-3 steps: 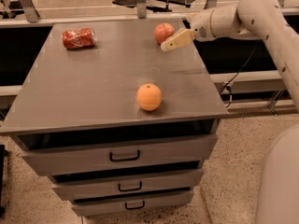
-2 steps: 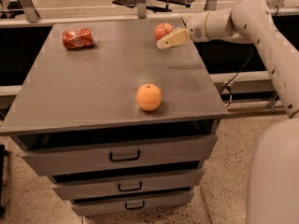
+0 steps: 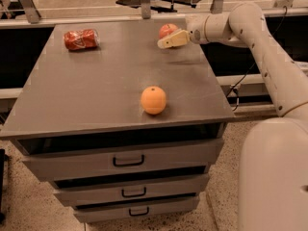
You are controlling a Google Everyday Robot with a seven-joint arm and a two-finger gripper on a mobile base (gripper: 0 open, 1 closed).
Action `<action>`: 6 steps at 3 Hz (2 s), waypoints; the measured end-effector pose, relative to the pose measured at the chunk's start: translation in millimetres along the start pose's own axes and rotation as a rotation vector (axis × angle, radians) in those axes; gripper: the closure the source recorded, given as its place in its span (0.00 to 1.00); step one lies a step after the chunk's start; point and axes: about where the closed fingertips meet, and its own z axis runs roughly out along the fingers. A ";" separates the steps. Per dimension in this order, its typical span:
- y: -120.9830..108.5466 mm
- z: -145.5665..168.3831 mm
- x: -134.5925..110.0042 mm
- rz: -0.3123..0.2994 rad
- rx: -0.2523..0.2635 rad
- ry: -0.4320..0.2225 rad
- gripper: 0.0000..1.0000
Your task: Pick apple
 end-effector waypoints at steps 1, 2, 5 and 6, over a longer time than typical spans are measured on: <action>-5.8 13.8 8.1 0.014 0.001 0.007 0.00; -10.6 23.4 18.0 0.020 0.011 0.015 0.17; -0.1 28.9 -3.3 -0.013 -0.026 -0.043 0.93; 19.9 -1.7 -29.5 -0.050 -0.089 -0.072 1.00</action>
Offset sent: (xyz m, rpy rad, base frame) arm 0.0306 -0.0022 -0.0324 -0.0066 0.0219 -0.0434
